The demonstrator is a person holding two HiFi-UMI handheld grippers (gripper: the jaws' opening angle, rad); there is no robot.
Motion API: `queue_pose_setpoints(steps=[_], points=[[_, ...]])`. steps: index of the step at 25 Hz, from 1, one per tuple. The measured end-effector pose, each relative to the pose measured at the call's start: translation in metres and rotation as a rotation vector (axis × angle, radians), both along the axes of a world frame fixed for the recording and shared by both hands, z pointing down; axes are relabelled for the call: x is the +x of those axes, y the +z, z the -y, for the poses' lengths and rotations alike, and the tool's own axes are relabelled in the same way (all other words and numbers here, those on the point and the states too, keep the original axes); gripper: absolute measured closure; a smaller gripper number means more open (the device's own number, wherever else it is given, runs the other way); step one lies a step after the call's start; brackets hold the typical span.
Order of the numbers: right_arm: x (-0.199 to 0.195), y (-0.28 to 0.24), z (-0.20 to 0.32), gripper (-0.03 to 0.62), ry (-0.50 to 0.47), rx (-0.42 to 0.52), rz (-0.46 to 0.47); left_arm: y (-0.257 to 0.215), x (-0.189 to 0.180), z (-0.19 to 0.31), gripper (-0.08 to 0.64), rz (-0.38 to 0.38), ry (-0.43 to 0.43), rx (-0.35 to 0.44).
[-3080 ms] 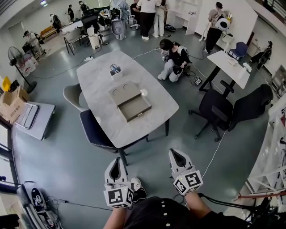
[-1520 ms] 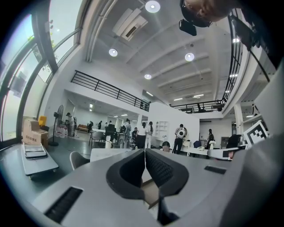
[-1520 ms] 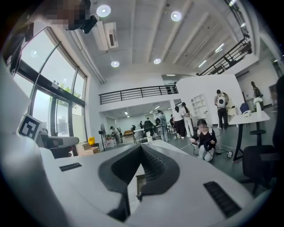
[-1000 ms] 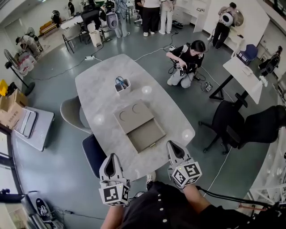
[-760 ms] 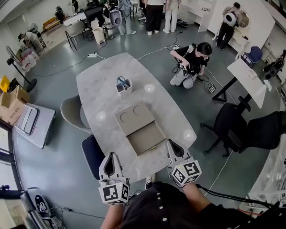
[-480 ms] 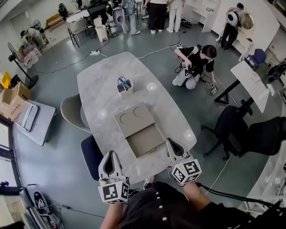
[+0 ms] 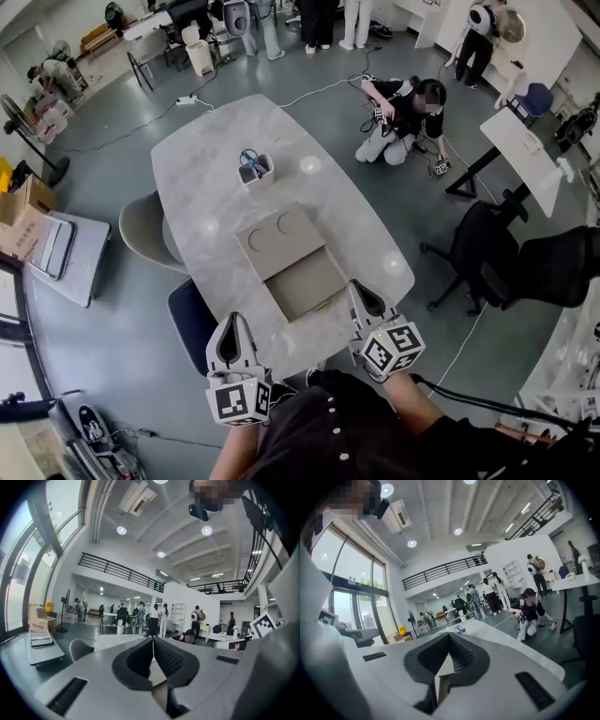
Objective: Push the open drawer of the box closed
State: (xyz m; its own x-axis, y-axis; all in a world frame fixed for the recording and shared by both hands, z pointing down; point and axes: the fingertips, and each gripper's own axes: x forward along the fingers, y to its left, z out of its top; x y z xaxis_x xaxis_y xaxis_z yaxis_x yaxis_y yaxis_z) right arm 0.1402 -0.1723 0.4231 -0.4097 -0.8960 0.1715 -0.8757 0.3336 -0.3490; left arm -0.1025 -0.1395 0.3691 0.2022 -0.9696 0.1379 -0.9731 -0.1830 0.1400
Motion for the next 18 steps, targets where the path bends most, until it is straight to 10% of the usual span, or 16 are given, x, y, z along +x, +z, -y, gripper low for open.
queue_pose_setpoints(steps=[18], points=[[-0.020, 0.163, -0.009, 0.595, 0.146, -0.411, 0.296, 0.068, 0.002, 0.006, 0.543, -0.016, 0.116, -0.149]])
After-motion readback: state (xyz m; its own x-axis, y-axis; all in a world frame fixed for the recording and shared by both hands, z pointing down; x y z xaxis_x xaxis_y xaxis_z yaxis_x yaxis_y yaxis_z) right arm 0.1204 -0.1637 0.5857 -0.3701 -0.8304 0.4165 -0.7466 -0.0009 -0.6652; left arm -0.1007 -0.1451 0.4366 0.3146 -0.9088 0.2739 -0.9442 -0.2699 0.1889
